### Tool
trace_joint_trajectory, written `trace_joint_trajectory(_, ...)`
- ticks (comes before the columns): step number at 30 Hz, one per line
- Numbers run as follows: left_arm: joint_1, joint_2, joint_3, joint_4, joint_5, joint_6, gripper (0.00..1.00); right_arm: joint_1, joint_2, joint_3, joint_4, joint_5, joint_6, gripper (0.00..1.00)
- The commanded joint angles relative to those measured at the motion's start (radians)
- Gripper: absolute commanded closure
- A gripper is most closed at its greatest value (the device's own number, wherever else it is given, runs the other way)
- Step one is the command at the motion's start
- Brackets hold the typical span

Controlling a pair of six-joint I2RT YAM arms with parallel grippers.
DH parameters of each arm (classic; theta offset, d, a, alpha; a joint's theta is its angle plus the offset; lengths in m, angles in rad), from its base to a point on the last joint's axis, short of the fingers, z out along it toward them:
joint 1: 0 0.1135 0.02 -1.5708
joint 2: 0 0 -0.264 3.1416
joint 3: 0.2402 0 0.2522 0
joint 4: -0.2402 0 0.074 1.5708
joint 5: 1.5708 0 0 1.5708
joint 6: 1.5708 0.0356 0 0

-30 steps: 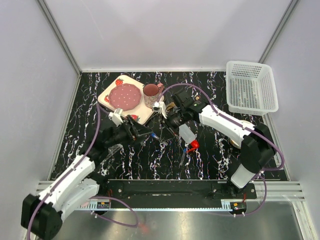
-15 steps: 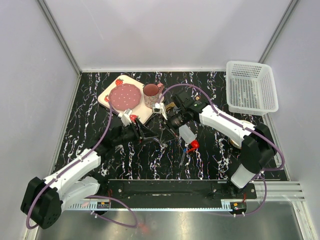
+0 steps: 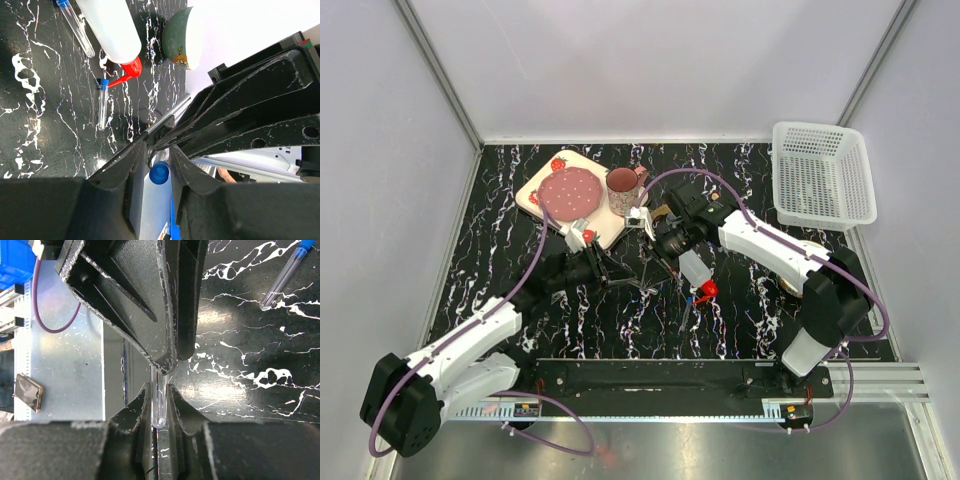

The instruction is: Organize the chemistry lab equipment

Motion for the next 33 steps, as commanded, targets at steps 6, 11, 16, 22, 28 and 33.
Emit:
trace_joint_trajectory(6,-0.01,-0.041,0.036,-0.022,-0.006,0.026,0.87,0.003,0.001,0.021,0.002,-0.015,-0.026,0.81)
trace_joint_trajectory(11,-0.008,-0.109,-0.016,-0.116,-0.076,0.046,0.96,0.003,0.007,0.047,-0.033,-0.01,-0.045,0.39)
trace_joint_trajectory(16,0.006,-0.199,0.063,-0.508,-0.303,0.173,0.97,0.002,-0.008,0.091,-0.122,0.054,-0.147,0.11)
trace_joint_trajectory(22,0.078,-0.232,0.187,-0.83,-0.659,0.27,0.98,-0.069,-0.068,0.104,-0.17,0.188,-0.222,0.06)
trace_joint_trajectory(28,0.216,-0.186,0.267,-0.878,-0.819,0.356,0.99,-0.179,-0.161,0.0,-0.144,0.18,-0.237,0.04)
trace_joint_trajectory(33,0.23,-0.112,0.29,-0.846,-0.943,0.39,0.99,-0.196,-0.235,-0.117,-0.08,0.114,-0.222,0.01)
